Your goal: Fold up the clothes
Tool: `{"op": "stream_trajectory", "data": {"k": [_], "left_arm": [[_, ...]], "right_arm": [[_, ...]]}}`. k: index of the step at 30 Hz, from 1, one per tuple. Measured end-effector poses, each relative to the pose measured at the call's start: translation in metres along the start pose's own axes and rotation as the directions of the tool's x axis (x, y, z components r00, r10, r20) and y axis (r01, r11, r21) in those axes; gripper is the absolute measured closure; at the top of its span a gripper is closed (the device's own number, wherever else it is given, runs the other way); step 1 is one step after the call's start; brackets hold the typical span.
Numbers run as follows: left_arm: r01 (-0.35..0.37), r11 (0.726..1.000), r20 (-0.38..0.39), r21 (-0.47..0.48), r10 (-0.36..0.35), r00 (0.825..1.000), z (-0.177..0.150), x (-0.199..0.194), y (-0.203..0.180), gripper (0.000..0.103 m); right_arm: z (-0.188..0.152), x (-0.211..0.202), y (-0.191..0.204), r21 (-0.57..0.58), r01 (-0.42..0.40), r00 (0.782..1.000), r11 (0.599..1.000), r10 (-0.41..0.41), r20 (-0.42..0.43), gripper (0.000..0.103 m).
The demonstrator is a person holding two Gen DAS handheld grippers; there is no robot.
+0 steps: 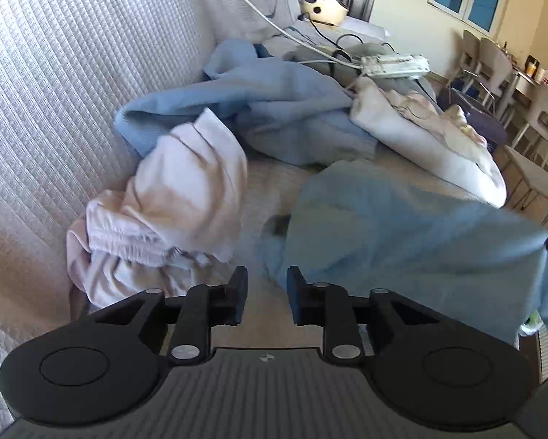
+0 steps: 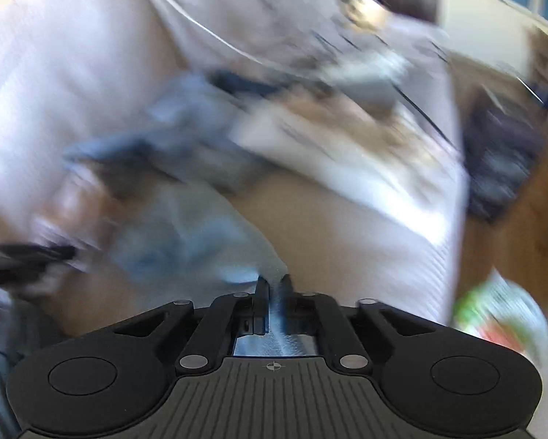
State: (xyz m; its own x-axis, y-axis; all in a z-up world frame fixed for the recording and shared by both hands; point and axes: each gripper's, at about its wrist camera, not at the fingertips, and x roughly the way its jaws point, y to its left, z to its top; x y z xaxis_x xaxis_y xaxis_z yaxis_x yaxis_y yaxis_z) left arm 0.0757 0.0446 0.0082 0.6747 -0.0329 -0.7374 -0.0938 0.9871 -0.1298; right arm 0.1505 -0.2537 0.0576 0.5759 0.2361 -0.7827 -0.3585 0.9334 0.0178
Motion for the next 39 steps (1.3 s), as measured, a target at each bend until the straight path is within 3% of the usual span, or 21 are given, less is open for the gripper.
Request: {"op": "stream_trajectory", "data": {"k": [3,8,11,13,17,19,25,27,29,30,31,34,35,37,39], "left_arm": [[0.004,1.0,-0.023,0.026,-0.004,1.0,-0.005,0.003,-0.006,0.071],[0.011,0.998,-0.063,0.056,-0.007,0.998,-0.007,0.014,-0.016,0.057],[0.031,0.997,-0.075,0.068,-0.026,0.997,-0.006,0.023,-0.025,0.036],[0.053,0.993,-0.091,0.101,-0.043,0.995,-0.002,0.032,-0.033,0.025],[0.01,0.97,-0.095,0.244,0.013,0.995,0.003,0.054,-0.051,0.023],[-0.003,0.965,-0.098,0.261,0.03,0.995,0.007,0.065,-0.051,0.023],[0.067,0.965,-0.073,0.255,-0.05,0.996,0.019,0.086,-0.05,0.023],[0.103,0.962,-0.06,0.252,-0.09,0.994,0.02,0.091,-0.051,0.031],[0.166,0.961,-0.063,0.219,-0.155,0.986,0.018,0.093,-0.05,0.06],[0.18,0.96,-0.073,0.215,-0.168,0.983,0.018,0.093,-0.051,0.088],[0.197,0.956,-0.088,0.216,-0.182,0.979,0.019,0.092,-0.052,0.098],[0.254,0.946,-0.087,0.2,-0.241,0.967,0.027,0.077,-0.059,0.098],[0.295,0.938,-0.082,0.183,-0.284,0.955,0.032,0.069,-0.062,0.098],[0.387,0.91,-0.072,0.15,-0.381,0.922,0.041,0.051,-0.071,0.098],[0.463,0.869,-0.073,0.175,-0.457,0.886,0.044,0.035,-0.09,0.098]], "right_arm": [[-0.022,0.002,-0.02,-0.013,0.111,0.993,0.994,-0.111,-0.029,0.09],[-0.031,-0.009,-0.039,-0.017,0.084,0.996,0.996,-0.084,-0.012,0.081],[-0.031,-0.012,-0.038,-0.051,0.028,1.0,0.998,-0.028,-0.002,0.064],[-0.032,-0.009,-0.035,-0.081,-0.006,1.0,0.997,0.006,-0.002,0.044],[-0.032,0.0,-0.025,-0.128,-0.045,0.999,0.991,0.046,0.005,0.04],[-0.032,0.006,-0.018,-0.141,-0.074,0.997,0.987,0.073,-0.01,0.04],[-0.018,0.029,0.005,-0.223,-0.117,0.993,0.968,0.115,-0.025,0.035],[-0.008,0.04,0.006,-0.184,-0.139,0.99,0.973,0.137,-0.021,0.035],[0.0,0.047,0.01,-0.165,-0.172,0.985,0.971,0.171,-0.019,0.035],[0.003,0.048,0.013,-0.174,-0.18,0.983,0.968,0.18,-0.017,0.035],[0.006,0.049,0.017,-0.184,-0.189,0.982,0.965,0.189,-0.015,0.035],[0.008,0.049,0.02,-0.215,-0.174,0.984,0.961,0.176,-0.01,0.035],[0.007,0.047,0.017,-0.218,-0.171,0.985,0.961,0.174,-0.006,0.035],[0.003,0.043,0.007,-0.193,-0.164,0.986,0.967,0.167,0.001,0.035],[-0.002,0.039,-0.006,-0.149,-0.155,0.988,0.977,0.157,0.001,0.035]]}}
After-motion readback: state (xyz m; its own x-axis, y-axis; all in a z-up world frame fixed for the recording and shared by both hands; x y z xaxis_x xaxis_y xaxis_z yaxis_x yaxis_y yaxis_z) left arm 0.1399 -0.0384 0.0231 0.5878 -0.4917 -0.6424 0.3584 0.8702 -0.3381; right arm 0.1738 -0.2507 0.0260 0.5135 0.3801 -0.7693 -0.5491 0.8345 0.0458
